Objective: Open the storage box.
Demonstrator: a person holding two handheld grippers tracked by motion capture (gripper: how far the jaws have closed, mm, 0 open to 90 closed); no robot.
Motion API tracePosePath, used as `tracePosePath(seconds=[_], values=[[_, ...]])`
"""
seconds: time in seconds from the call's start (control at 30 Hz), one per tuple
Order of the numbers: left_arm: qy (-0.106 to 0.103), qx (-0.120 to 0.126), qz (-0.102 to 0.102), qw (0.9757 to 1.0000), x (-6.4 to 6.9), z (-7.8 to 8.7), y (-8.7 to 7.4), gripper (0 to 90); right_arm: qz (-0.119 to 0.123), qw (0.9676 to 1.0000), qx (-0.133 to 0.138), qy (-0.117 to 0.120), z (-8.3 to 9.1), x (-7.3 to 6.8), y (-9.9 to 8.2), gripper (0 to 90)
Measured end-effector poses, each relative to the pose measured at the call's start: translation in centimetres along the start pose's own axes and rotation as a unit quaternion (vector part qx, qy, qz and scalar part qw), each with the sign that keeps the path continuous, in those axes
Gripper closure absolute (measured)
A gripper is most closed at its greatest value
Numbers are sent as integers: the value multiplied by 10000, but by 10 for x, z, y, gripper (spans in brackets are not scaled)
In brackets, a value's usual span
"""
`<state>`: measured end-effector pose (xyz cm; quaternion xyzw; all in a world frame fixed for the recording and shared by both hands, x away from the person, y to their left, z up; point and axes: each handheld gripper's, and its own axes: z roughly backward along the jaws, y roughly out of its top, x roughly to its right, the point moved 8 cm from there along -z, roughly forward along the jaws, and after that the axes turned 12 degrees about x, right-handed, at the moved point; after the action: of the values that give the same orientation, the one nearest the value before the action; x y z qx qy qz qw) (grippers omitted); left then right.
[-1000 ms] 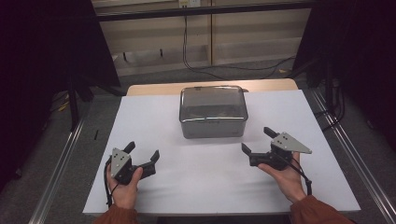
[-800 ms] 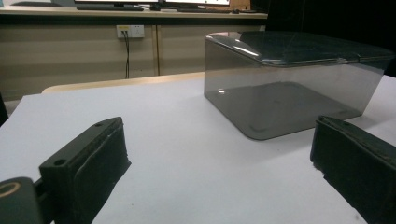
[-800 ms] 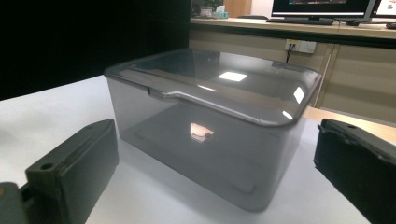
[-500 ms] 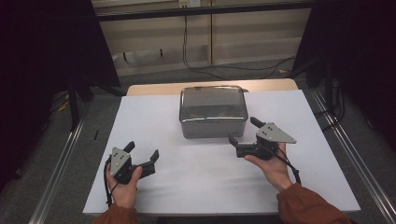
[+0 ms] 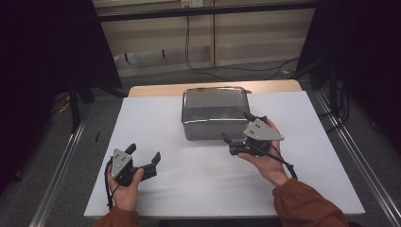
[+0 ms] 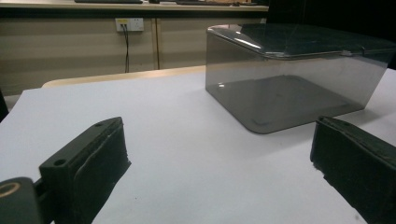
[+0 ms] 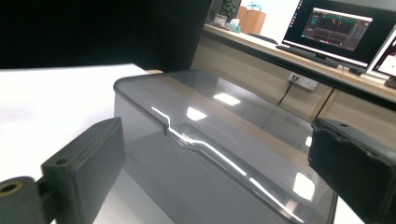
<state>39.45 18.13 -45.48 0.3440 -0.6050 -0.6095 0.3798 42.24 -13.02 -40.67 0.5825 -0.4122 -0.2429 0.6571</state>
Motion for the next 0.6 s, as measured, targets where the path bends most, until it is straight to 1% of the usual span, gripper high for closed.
tracePosePath(seconds=[0.07, 0.13, 0.17, 0.2, 0.27, 0.33, 0.37, 0.4, 0.47, 0.5, 0.53, 0.57, 0.6], values=[[-3, -30, 22, 10000, -1, 0, -1, 36, 211, 9997, -95, 22, -2, -1, 1, 84], [-5, -48, 17, 10000, -1, 0, -1, 37, 337, 9993, -149, 24, -4, -1, 1, 82], [-5, -48, 17, 10000, -1, 0, -1, 36, 337, 9993, -149, 24, -4, -1, 1, 82], [11, -47, 27, 10000, -2, 0, -1, 37, 615, 9978, -229, 30, -7, -1, -1, 80], [7, -53, 22, 10000, -2, 0, -1, 36, 853, 9960, -269, 33, -9, -2, -2, 81], [-10, -56, 23, 10000, -2, 0, -2, 36, 948, 9951, -280, 36, -11, -2, -3, 82], [-12, -79, 52, 10000, -2, 0, -2, 36, 1074, 9938, -286, 37, -11, -3, -3, 87], [-11, -77, 62, 10000, -2, 0, -2, 36, 1294, 9911, -306, 40, -12, -3, -4, 102], [-6, -67, 72, 10000, -2, -1, -2, 36, 1570, 9870, -323, 124, -14, -6, -6, 128], [-6, -67, 72, 10000, -2, -1, -2, 36, 1570, 9870, -323, 124, -14, -6, -6, 128], [-7, -60, 72, 10000, -2, 0, -2, 36, 1814, 9827, -343, 141, -16, -8, -7, 121], [-7, -60, 72, 10000, -2, 0, -2, 37, 1891, 9811, -375, 144, -16, -8, -8, 125], [5, -64, 37, 10000, -2, 0, -2, 37, 2091, 9770, -406, 137, -18, -8, -9, 127]])
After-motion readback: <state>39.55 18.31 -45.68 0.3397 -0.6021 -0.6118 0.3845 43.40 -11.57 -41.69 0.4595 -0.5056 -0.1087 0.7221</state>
